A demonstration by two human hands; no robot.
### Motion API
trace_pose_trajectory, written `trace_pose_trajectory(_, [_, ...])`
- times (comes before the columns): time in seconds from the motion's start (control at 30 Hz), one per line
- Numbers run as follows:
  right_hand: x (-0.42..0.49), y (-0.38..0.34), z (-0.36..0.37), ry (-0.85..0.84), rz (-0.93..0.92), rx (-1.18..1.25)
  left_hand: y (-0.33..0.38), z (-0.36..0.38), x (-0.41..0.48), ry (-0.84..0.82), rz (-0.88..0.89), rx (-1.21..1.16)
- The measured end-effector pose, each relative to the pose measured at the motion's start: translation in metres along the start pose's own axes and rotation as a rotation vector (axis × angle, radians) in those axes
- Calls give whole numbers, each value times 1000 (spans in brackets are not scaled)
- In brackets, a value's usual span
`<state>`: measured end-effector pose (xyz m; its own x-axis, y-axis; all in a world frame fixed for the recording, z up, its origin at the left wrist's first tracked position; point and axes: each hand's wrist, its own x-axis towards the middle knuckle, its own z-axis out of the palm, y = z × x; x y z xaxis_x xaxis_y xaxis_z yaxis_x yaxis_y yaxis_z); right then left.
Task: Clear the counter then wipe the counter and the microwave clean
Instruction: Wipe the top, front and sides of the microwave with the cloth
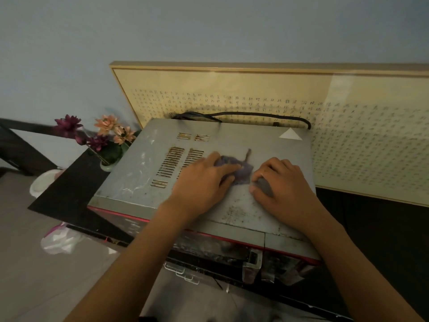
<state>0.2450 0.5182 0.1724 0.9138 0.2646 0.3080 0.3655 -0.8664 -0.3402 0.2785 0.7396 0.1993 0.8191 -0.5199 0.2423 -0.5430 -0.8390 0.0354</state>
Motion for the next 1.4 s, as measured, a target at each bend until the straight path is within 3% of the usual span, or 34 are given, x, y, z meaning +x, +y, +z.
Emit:
trace_pose_trajectory(0.27, [-2, -1, -3, -3, -23, -37, 26, -15, -111, 75, -181, -24])
trace_pose_trajectory(0.6, [2, -39, -24, -133, -84, 26, -24, -23, -154, 141, -608, -4])
trace_pose_trajectory(0.73, [1, -84, -10, -164, -165, 72, -16, -18, -154, 153, -528, -15])
trace_pose_trajectory(0.9, [6, -115, 29, -119, -69, -2, -36, -15, -166, 174, -427, -73])
trace_pose_trajectory(1.2, [1, -133, 51, -40, 37, -138, -136, -33, -178, 176, -547, -104])
trace_pose_trajectory(1.27, [1, -137, 51, -26, 53, -139, -133, -34, -174, 134, -479, -118])
trace_pose_trajectory(1.4, [3, -139, 51, -16, 89, -137, -85, -26, -149, 45, -167, -144])
